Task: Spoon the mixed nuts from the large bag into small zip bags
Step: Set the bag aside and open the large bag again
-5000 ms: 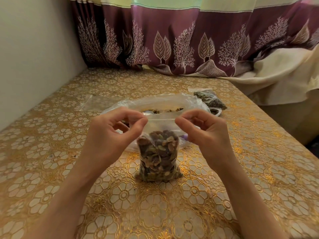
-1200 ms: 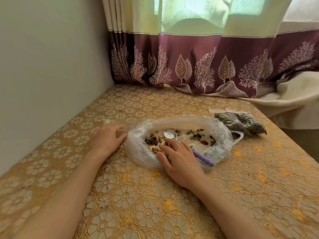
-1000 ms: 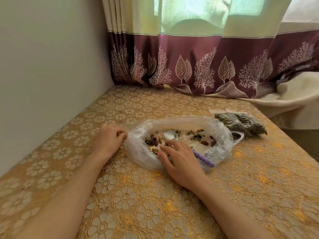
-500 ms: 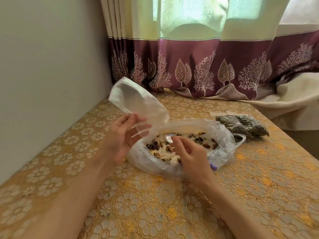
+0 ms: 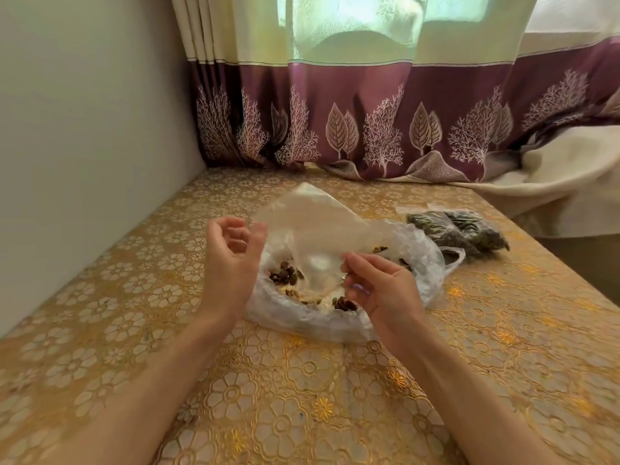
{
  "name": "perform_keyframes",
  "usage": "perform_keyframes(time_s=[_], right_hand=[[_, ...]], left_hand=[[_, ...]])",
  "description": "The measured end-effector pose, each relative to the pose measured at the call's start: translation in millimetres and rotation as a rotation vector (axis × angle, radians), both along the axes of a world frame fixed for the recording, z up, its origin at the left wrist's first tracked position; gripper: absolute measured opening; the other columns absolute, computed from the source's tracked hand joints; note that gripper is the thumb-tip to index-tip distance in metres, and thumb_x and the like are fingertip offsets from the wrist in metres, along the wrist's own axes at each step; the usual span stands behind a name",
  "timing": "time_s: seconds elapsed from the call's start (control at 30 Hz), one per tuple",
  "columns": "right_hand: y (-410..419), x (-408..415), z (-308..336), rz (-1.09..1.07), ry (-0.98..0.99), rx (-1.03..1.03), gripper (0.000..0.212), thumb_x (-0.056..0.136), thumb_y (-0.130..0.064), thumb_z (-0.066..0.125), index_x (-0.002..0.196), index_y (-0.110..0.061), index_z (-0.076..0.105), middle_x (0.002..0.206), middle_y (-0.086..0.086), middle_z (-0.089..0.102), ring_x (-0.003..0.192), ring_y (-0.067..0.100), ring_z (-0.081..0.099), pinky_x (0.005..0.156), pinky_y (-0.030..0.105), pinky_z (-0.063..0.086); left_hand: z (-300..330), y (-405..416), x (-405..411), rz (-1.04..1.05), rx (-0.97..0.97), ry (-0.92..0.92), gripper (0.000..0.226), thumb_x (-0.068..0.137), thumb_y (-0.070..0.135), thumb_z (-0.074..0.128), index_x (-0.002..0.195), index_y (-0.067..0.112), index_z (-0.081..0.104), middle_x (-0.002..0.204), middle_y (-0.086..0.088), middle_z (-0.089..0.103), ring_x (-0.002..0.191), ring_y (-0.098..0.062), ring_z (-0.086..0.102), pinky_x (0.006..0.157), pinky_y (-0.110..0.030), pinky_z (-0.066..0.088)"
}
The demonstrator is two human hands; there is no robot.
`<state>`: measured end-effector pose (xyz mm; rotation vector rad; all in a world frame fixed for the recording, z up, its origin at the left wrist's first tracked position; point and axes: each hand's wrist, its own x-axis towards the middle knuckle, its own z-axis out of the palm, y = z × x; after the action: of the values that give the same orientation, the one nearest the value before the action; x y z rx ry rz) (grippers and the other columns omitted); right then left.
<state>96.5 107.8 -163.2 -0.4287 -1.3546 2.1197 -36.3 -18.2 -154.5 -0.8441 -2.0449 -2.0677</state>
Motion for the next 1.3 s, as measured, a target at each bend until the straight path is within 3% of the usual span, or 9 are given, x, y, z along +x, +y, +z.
perform_keyframes(time_s=[0.07, 0.17, 0.3, 0.5, 0.67, 0.77, 0.9, 1.17, 1.3], right_hand=[[1, 0, -1, -0.041, -0.032, 0.044, 0.016, 0.064, -0.024, 0.070, 0.072, -0.010, 0.071, 0.061, -0.001, 0.062, 0.052, 0.008, 0.051, 0.045, 0.017, 0.043], [-3, -1, -3, -0.076, -0.062, 0.154, 0.018, 0.065, -0.030, 0.072, 0.066, -0.013, 0.067, 0.055, -0.005, 0.057, 0.047, 0.007, 0.046, 0.042, 0.016, 0.038], [-8, -2, -6, -0.064, -0.017, 0.244, 0.024, 0.068, -0.036, 0.069, 0.070, -0.013, 0.065, 0.049, -0.005, 0.051, 0.042, 0.006, 0.041, 0.041, 0.017, 0.036], [-9, -4, -8, -0.034, -0.009, 0.411, 0.022, 0.069, -0.036, 0.067, 0.069, -0.014, 0.064, 0.052, -0.005, 0.056, 0.042, 0.006, 0.043, 0.042, 0.018, 0.036], [-9, -2, -7, -0.074, 0.003, 0.627, 0.017, 0.073, -0.037, 0.064, 0.074, -0.020, 0.065, 0.056, -0.010, 0.059, 0.046, 0.004, 0.046, 0.046, 0.016, 0.038], [-10, -3, -9, -0.064, -0.036, 0.736, 0.006, 0.084, -0.024, 0.063, 0.078, -0.024, 0.062, 0.053, -0.016, 0.057, 0.045, 0.003, 0.046, 0.047, 0.015, 0.038], [-11, -4, -13, -0.029, -0.052, 0.714, 0.013, 0.090, -0.016, 0.058, 0.079, -0.023, 0.059, 0.047, -0.015, 0.054, 0.042, 0.002, 0.046, 0.044, 0.011, 0.035], [-6, -4, -15, -0.076, -0.037, 1.025, 0.003, 0.091, -0.009, 0.058, 0.089, -0.010, 0.061, 0.075, -0.012, 0.053, 0.057, 0.003, 0.046, 0.057, 0.014, 0.036], [-7, -4, -13, -0.037, -0.033, 0.997, 0.006, 0.092, -0.011, 0.057, 0.089, -0.014, 0.060, 0.076, -0.008, 0.055, 0.057, 0.004, 0.044, 0.058, 0.022, 0.039]], left_hand=[[2, -1, 9, -0.058, -0.085, 0.230, 0.017, 0.085, 0.036, 0.059, 0.089, 0.024, 0.047, 0.080, 0.000, 0.054, 0.063, -0.002, 0.050, 0.059, -0.013, 0.045], [3, 4, 27, -0.265, -0.254, 0.371, 0.031, 0.079, 0.043, 0.056, 0.082, 0.012, 0.055, 0.070, -0.002, 0.055, 0.055, -0.009, 0.047, 0.051, -0.013, 0.039], [3, 11, 37, -0.345, -0.350, 0.381, 0.035, 0.071, 0.049, 0.062, 0.081, 0.016, 0.057, 0.070, 0.008, 0.053, 0.059, -0.001, 0.044, 0.056, -0.015, 0.038], [3, 6, 30, -0.314, -0.323, 0.434, 0.010, 0.077, 0.024, 0.071, 0.079, 0.015, 0.067, 0.063, 0.015, 0.058, 0.055, 0.001, 0.049, 0.053, -0.009, 0.036], [5, 2, 25, -0.302, -0.328, 0.494, 0.015, 0.078, 0.022, 0.068, 0.086, 0.010, 0.074, 0.074, 0.008, 0.067, 0.066, 0.002, 0.055, 0.060, -0.007, 0.038], [5, 3, 26, -0.279, -0.338, 0.558, 0.010, 0.081, 0.013, 0.067, 0.090, 0.010, 0.072, 0.078, 0.013, 0.062, 0.070, 0.000, 0.056, 0.062, -0.008, 0.039], [3, 3, 29, -0.230, -0.406, 0.697, 0.005, 0.085, 0.011, 0.065, 0.087, 0.009, 0.068, 0.077, 0.008, 0.058, 0.067, -0.006, 0.052, 0.061, -0.010, 0.040], [1, 6, 31, -0.253, -0.411, 0.595, 0.004, 0.087, 0.005, 0.060, 0.084, 0.005, 0.063, 0.074, 0.012, 0.052, 0.068, 0.003, 0.049, 0.060, -0.008, 0.037], [-1, 5, 34, -0.280, -0.357, 0.468, 0.006, 0.089, 0.008, 0.059, 0.084, 0.008, 0.063, 0.071, 0.011, 0.056, 0.063, -0.006, 0.051, 0.055, -0.016, 0.039]])
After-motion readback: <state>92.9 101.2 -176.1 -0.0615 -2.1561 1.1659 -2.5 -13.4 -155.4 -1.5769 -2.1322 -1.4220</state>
